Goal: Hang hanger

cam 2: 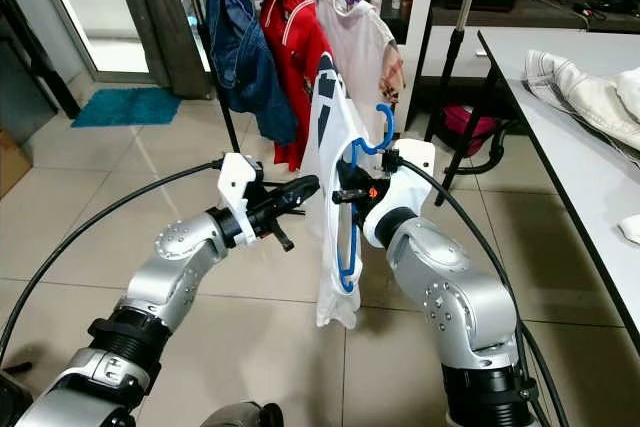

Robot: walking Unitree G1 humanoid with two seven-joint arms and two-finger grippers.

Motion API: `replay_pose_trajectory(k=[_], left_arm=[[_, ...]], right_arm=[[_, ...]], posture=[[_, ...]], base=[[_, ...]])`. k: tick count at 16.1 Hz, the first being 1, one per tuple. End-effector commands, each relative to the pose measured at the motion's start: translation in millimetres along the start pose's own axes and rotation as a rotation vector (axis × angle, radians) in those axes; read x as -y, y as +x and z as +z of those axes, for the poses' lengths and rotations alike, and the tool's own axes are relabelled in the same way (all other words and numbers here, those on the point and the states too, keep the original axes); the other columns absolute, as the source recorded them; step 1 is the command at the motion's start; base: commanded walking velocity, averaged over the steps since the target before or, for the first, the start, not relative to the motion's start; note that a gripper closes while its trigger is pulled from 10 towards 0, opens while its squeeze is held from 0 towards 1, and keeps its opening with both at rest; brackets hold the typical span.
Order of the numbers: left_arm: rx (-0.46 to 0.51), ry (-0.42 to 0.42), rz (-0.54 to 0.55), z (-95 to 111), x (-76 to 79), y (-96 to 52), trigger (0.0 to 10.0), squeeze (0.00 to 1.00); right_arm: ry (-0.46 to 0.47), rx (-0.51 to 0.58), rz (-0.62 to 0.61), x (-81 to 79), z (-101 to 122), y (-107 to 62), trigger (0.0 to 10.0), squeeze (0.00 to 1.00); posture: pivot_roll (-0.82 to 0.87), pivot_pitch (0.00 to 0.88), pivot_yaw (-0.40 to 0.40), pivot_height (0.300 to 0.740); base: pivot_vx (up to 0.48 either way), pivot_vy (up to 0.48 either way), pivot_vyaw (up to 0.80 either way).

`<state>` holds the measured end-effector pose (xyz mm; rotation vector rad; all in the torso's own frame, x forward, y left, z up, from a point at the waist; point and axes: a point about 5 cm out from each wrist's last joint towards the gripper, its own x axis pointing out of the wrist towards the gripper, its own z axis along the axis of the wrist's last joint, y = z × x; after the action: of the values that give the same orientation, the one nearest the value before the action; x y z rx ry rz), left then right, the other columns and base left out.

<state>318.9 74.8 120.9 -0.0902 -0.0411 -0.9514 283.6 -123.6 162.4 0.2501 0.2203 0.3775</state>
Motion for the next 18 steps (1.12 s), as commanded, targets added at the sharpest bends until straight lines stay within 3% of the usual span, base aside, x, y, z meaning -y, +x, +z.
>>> replay_pose_trajectory(k=[1,4,5,6,7,8,10,11,13,15,16,18], left_arm=[[0.032,0.006,0.003,7.7,-3.4,-2.4,0.0,0.00],[0.098,-0.047,0.036,16.2,-9.7,-14.4,0.0,0.00],[0.072,-0.015,0.118,15.8,-17.7,-22.3,0.0,0.00],[0.036,0.011,0.135,13.8,-19.9,-24.9,10.0,0.00],[0.005,0.074,0.099,12.8,-17.5,-25.5,10.0,0.00],[-0.023,0.177,0.088,12.6,-16.7,-25.9,10.0,1.00],[-0.020,0.272,0.126,17.2,-19.9,-26.2,10.0,1.00],[0.050,0.276,0.158,27.8,-20.7,-22.3,10.0,1.00],[0.131,0.207,0.091,35.6,-10.8,-15.2,10.0,1.00],[0.214,0.031,-0.016,39.6,3.3,-8.2,10.0,1.00],[0.187,-0.001,-0.066,36.0,7.9,-6.7,10.0,1.00],[0.096,0.019,-0.098,23.2,10.5,-6.3,10.0,1.00]], right_arm=[[-0.014,0.029,0.019,-4.9,9.5,1.9,10.0,0.00],[-0.010,0.021,-0.020,0.8,7.1,0.9,10.0,0.00],[-0.009,0.023,-0.027,2.6,7.1,-0.6,10.0,0.00],[-0.007,0.026,-0.020,3.2,7.5,-1.8,10.0,0.00],[0.000,0.030,0.000,3.0,8.2,-3.0,10.0,0.00],[0.021,0.039,0.049,1.6,9.9,-5.0,10.0,0.00],[0.039,0.064,0.145,0.9,13.2,-10.6,10.0,0.00],[0.007,0.067,0.180,5.4,13.5,-14.8,10.0,0.00],[-0.034,0.056,0.171,8.2,14.1,-14.6,10.0,0.00],[-0.070,0.069,0.120,10.2,19.4,-10.6,10.0,0.00],[-0.078,0.077,0.108,8.7,22.4,-9.3,10.0,0.00],[-0.086,0.088,0.102,6.4,26.2,-9.0,10.0,0.00]], posture=[[0.02,0.000,0.100,0.740],[0.02,0.000,0.107,0.740],[0.02,0.000,0.107,0.740],[0.02,0.000,0.107,0.740],[0.02,0.000,0.107,0.740],[0.02,0.000,0.107,0.740],[0.02,0.000,0.109,0.740],[0.02,0.000,0.108,0.740],[0.02,0.000,0.106,0.740],[0.01,0.000,0.103,0.740],[0.01,0.000,0.101,0.740],[0.01,0.000,0.101,0.740]], base=[[0.000,0.000,0.00],[0.000,0.000,0.00],[0.000,0.000,0.00],[0.000,0.000,0.00],[0.000,0.000,0.00],[0.000,0.000,0.00],[0.000,0.000,0.00],[0.000,0.000,0.00],[0.000,0.000,0.00],[0.000,0.000,0.00],[0.000,0.000,0.00],[0.000,0.000,0.00]])
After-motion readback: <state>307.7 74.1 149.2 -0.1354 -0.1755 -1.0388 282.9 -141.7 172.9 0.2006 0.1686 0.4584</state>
